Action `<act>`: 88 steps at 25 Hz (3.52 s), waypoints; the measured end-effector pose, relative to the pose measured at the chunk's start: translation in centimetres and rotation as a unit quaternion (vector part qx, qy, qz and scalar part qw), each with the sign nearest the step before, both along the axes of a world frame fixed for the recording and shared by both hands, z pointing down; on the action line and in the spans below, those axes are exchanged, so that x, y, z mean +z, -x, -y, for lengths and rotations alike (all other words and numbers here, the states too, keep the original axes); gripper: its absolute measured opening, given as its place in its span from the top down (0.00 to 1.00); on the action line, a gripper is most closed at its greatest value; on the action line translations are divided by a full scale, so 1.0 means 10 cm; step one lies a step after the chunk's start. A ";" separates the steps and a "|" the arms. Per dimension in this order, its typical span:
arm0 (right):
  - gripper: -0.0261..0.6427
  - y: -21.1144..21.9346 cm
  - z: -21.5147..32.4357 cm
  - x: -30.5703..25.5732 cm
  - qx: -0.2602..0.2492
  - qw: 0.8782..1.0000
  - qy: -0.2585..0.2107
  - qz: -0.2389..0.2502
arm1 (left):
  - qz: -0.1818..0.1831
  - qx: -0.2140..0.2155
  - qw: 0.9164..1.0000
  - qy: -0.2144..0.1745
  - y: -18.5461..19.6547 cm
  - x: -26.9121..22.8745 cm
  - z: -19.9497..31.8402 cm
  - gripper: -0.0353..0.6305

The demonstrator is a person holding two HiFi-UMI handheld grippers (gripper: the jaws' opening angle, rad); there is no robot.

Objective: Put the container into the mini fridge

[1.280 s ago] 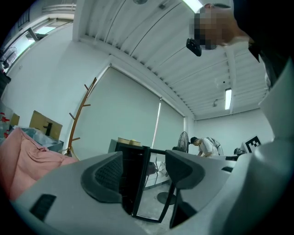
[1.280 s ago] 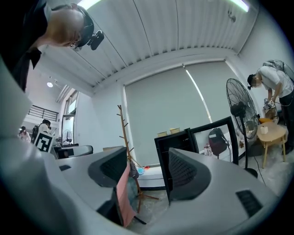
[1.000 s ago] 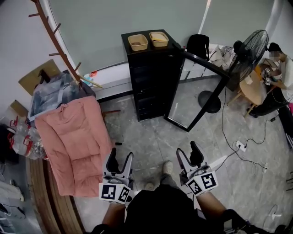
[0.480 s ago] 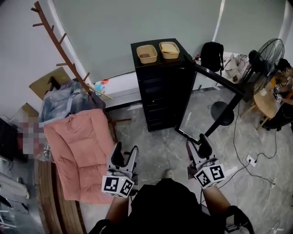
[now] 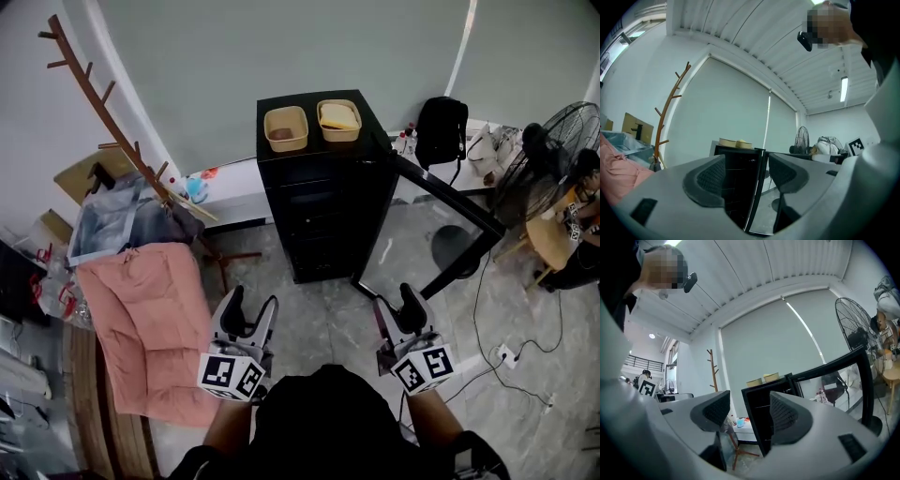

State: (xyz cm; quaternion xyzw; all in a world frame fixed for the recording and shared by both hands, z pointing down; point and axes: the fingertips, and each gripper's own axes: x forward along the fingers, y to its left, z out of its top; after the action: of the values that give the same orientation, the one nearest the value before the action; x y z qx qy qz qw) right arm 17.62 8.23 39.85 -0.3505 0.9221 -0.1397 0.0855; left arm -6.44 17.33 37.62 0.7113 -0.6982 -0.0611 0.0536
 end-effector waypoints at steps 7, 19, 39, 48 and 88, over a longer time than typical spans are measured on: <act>0.56 -0.12 0.33 0.09 -0.005 1.000 0.012 -0.004 | -0.001 -0.010 1.000 0.009 -0.07 0.07 0.25 0.51; 0.57 0.19 0.71 0.13 -0.006 1.000 0.011 -0.016 | -0.001 0.013 1.000 0.010 0.19 0.19 0.78 0.51; 0.58 1.01 1.53 0.05 0.023 0.999 0.023 -0.036 | 0.031 0.113 0.993 -0.009 0.86 0.14 2.09 0.52; 0.58 1.50 1.78 -0.03 0.040 0.999 0.027 -0.014 | 0.068 0.216 0.974 0.004 0.99 0.05 2.41 0.53; 0.67 1.93 2.21 -0.01 -0.089 0.994 0.067 -0.010 | 0.503 0.338 0.784 0.133 0.83 0.06 3.41 0.85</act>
State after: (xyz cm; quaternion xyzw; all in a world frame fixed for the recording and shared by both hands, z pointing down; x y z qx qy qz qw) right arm -1.63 -13.84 39.78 -0.2734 0.9391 -0.2045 0.0394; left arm -14.73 -16.73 38.23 0.8175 -0.3421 0.4208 -0.1936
